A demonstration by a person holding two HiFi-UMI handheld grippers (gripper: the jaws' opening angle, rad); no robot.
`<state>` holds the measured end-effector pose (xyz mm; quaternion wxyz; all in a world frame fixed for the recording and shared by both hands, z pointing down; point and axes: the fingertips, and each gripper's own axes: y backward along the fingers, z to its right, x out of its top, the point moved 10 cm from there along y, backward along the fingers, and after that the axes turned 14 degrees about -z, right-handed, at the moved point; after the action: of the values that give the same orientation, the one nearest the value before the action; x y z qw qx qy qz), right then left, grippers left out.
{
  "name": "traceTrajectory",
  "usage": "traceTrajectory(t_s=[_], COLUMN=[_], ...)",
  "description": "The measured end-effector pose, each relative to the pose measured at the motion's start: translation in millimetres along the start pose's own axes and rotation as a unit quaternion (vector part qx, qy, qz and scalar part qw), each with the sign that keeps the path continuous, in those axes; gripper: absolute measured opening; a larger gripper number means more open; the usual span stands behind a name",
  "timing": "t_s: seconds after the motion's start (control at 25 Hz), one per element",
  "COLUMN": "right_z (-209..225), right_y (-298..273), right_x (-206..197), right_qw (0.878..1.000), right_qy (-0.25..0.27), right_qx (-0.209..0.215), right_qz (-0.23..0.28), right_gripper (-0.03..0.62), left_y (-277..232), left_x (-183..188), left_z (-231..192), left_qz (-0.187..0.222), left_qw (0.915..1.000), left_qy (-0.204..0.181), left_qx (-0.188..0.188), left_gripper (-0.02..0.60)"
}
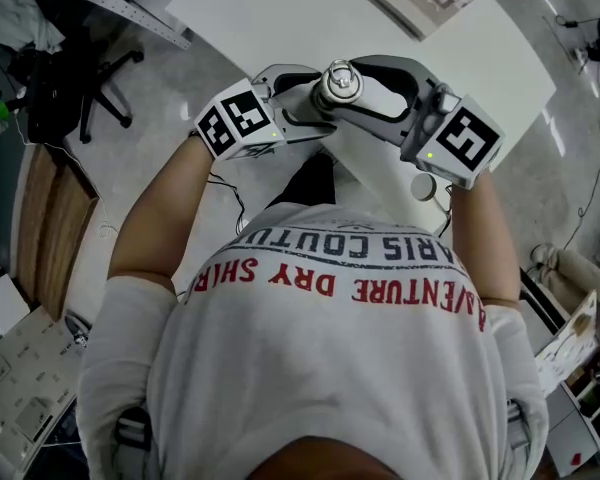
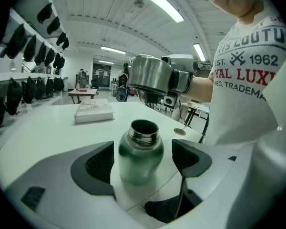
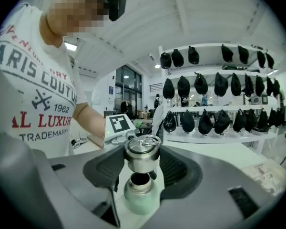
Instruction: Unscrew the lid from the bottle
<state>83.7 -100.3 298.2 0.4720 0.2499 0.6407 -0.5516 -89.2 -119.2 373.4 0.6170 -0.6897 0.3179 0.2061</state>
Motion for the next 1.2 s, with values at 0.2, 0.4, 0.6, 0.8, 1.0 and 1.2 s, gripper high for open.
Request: traceTrajectory(t_s=[0.2,0.4,0.6,0.8,1.0,1.2], right_z=[-13.8,-35.9,-66.7,-92.9,-112.9,-121.3], right_y=[29.5,63.0,85.9,100.6,113.1,116.7], right_x=[9.1,24.1,36.0,46.1,57.5,55.6], right_qw=[0.996,0.985,0.980,0.979,0.980,0.980], right_qy=[-0.038,-0.069,-0.075,-0.069,-0.050,-0.053], right_qx=[-0.064,-0.125,-0.158,-0.166,-0.160,-0.161], right_qz=[0.056,0.098,0.097,0.100,0.105,0.101], right_gripper=[0.232,0.232,0.232,0.232,0.232,0.232], left_y=[36.0,77.9,109.4,128.6,139.4,141.0], left_x=[3.4,27.8,54.7,74.6,85.1,85.2], left_z=[16.2,46.2,86.3,122.6,153.3,166.0], left_qz=[0.078,0.175,0.239,0.260,0.254,0.256], left_qw=[0.9943,0.9731,0.9484,0.9292,0.9304,0.9289], left_qy=[0.065,0.126,0.163,0.178,0.159,0.161], left_qx=[0.034,0.081,0.130,0.194,0.212,0.214], left_gripper=[0.376,0.209,0.068,0.040,0.038,0.038])
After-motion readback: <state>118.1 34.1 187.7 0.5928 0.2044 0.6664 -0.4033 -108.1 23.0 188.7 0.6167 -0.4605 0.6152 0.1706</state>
